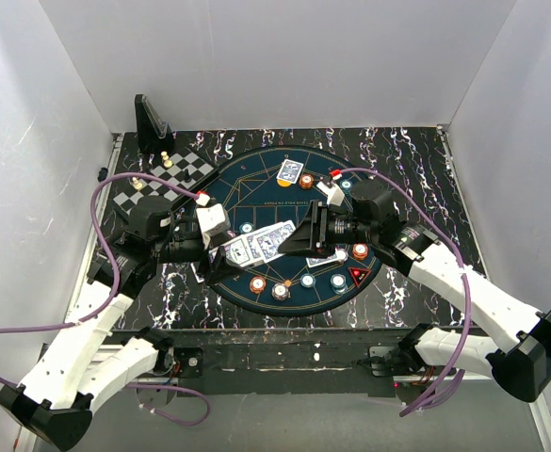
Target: Distribute texas hold em gaming equipment
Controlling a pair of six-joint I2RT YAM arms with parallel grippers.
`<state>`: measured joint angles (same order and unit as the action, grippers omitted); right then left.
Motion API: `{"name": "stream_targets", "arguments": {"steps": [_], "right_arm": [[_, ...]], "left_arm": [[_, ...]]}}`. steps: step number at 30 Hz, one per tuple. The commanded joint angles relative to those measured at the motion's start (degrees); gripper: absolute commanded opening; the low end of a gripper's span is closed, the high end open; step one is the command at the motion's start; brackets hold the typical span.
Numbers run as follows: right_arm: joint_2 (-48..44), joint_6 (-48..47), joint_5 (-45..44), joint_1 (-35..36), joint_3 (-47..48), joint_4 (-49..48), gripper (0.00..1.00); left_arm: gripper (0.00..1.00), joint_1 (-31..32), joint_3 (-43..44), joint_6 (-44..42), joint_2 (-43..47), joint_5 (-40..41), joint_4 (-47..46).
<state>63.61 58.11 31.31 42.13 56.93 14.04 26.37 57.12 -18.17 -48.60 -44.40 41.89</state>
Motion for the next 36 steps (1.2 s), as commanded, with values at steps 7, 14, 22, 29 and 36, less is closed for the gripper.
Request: {"name": "stream_targets", "arguments": {"steps": [7,14,22,29,36], "right_arm": [[-1.4,0.7,-0.5,0.2,-0.2,-2.5,0.39],[-2.5,-0.1,-0.3,0.3,-0.3,-0.9,0.32],[-2.8,-2.0,0.8,0.3,1.5,2.1,0.32],[-2.4,-3.0,3.1,0.3,2.2,3.3,0.34],[-2.4,-5.0,3.1,0.3,5.7,6.8,0.35]], "left_arm": [[0.0,0.0,0.5,0.0,0.9,-1.1,-1.5],[0.0,0.0,0.4,-0.1,1.2,-1.0,-1.4],[0.0,0.0,0.4,0.1,1.4,-1.0,-1.3],[0.0,0.0,0.4,0.1,1.3,-1.1,-1.4],[0.0,0.0,0.3,0.2,1.5,-1.2,-1.2]]}}
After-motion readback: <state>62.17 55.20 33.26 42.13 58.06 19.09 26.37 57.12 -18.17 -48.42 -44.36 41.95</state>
